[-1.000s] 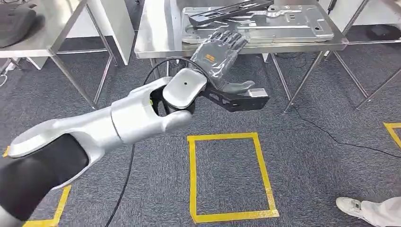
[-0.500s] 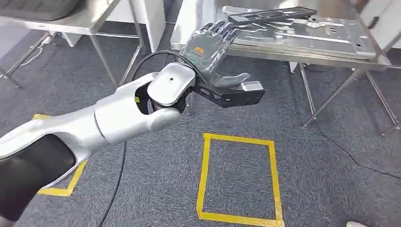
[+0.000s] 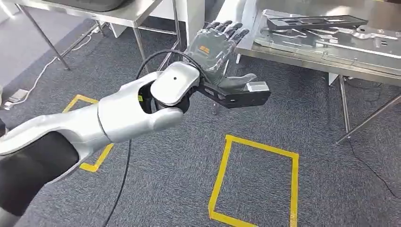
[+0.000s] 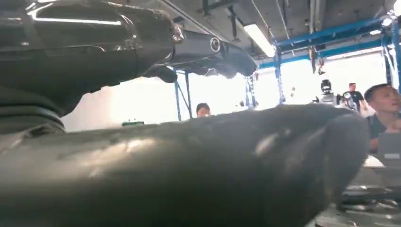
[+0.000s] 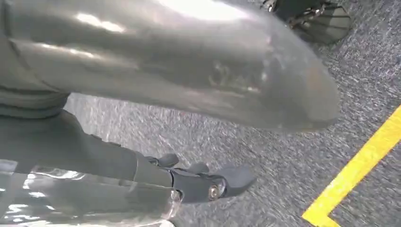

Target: Take the parts from the cabinet and place them on the table.

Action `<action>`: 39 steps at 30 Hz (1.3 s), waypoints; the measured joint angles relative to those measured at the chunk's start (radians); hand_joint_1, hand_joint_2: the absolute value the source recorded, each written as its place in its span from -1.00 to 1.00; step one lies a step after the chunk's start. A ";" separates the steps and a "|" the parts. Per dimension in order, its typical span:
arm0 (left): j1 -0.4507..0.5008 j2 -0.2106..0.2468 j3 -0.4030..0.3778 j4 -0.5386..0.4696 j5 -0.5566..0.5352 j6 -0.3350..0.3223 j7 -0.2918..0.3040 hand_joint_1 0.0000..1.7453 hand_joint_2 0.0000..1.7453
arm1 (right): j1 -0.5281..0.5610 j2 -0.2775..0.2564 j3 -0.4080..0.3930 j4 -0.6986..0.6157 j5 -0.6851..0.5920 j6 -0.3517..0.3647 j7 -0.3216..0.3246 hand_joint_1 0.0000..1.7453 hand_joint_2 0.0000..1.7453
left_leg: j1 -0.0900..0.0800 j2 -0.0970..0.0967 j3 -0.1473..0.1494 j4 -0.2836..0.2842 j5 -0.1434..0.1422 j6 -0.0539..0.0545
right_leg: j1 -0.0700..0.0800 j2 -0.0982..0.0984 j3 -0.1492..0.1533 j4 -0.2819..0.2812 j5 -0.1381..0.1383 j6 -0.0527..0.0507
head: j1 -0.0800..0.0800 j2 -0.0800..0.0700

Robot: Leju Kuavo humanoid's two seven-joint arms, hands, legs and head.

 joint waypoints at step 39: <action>0.023 0.090 0.017 -0.140 0.011 -0.027 0.070 -1.00 -1.00 | 0.008 0.015 0.000 0.000 -0.001 -0.012 -0.008 -1.00 -1.00 | 0.013 0.109 0.088 -0.147 0.087 -0.007 | -0.001 -0.110 0.013 0.032 -0.039 0.037 | -0.027 0.000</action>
